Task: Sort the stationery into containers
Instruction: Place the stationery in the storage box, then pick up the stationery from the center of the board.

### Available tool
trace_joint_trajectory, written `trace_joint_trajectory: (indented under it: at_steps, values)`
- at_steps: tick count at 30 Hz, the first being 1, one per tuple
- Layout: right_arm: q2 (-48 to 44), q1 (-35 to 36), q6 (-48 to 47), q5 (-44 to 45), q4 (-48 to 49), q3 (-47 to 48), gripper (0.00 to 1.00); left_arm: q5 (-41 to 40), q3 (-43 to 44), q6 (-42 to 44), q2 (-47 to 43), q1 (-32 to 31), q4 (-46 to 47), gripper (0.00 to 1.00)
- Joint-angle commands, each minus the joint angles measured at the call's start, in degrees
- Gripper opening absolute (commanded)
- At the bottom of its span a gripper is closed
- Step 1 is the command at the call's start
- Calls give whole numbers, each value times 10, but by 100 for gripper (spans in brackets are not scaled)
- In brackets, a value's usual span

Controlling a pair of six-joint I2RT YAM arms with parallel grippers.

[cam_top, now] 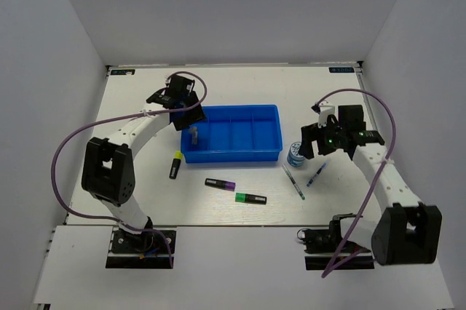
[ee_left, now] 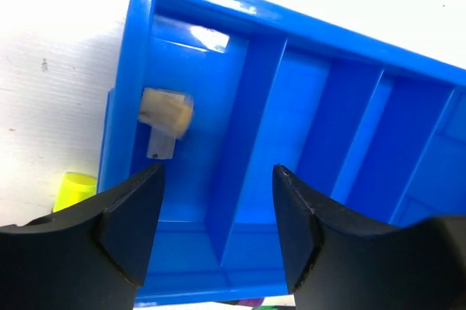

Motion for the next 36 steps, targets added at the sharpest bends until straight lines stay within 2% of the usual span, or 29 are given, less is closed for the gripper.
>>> trace_joint_trajectory:
  at_steps: [1,8,14,19,25,27,28,29,31,32,33,34,36]
  values:
    - [55,2,-46,-58,-26,52,90,-18,40,13,-11,-1,-17,71]
    - [108,-1,-154,-90,21,33,90,-12,47,34,-58,-2,-47,70]
    - [144,6,-185,-138,29,23,90,-8,-32,71,-194,-2,-73,70]
    - [166,21,-179,-94,65,14,90,-13,-130,95,-294,4,-92,70]
    - [214,46,-172,-56,106,15,90,-29,-201,107,-368,5,-120,70]
    - [217,58,-169,-35,124,6,87,-40,-217,111,-399,5,-129,70]
    - [213,62,-166,-27,132,-5,83,-47,-221,114,-405,5,-130,70]
    - [211,64,-165,-10,156,-11,68,-55,-231,115,-424,5,-135,70]
    - [196,65,-159,10,168,-25,49,-61,-246,117,-435,8,-140,70]
    - [192,66,-160,16,168,-26,31,-65,-261,119,-448,8,-141,70]
    - [187,64,-167,17,163,-29,19,-69,-264,120,-453,7,-139,70]
    - [169,64,-167,18,159,-27,0,-70,-269,121,-454,8,-139,70]
    - [153,63,-180,24,139,-27,0,-77,-286,122,-461,8,-139,70]
